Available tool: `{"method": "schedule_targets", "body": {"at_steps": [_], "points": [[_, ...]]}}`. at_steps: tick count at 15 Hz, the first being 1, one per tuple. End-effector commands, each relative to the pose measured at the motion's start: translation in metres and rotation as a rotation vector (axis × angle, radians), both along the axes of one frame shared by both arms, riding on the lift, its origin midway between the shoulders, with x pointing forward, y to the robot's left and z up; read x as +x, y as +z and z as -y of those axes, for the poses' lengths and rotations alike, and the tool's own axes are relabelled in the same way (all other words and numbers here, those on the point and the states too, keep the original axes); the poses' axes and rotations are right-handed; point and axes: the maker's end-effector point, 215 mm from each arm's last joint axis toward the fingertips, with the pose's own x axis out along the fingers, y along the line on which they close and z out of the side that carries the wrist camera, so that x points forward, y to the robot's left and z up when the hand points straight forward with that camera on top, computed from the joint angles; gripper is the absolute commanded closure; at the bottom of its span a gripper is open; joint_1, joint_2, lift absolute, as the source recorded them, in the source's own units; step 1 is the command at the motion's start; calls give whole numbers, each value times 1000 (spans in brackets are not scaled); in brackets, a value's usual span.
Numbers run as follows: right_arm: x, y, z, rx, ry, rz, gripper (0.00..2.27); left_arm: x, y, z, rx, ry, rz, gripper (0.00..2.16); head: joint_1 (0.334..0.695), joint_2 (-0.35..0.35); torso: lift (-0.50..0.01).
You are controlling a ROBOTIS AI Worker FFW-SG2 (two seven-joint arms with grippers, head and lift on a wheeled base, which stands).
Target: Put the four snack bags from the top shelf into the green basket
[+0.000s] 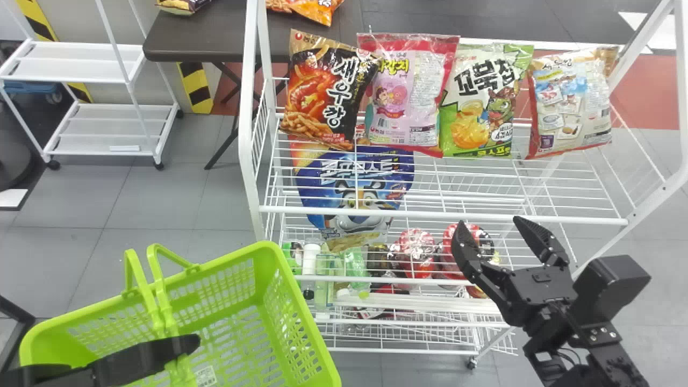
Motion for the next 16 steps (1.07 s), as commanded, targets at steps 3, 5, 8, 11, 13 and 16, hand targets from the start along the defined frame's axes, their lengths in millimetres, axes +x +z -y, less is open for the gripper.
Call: {"method": "schedule_targets", "body": {"at_steps": [3, 5, 8, 11, 13, 16], "points": [[-4, 1, 1, -2, -2, 9, 110, -3, 2, 1, -18, -4, -5, 2148, 695, -52, 0], [-6, 4, 1, -5, -2, 17, 110, -6, 0, 1, -18, -4, -11, 2148, 695, -55, 0], [-6, 5, 1, -3, -8, 21, 110, -8, -1, 1, -20, -3, -16, 2148, 695, -55, 0], [-3, 6, 1, -2, -13, 25, 107, -8, -1, 1, -19, -4, -16, 2148, 695, -55, 0], [7, 12, -9, 9, -12, 29, 107, -8, 0, 2, -21, -7, -15, 2148, 695, -55, 0], [37, 16, -44, 30, 33, 6, 110, -8, 0, 5, -23, -14, -15, 2148, 695, -41, 0]]}}
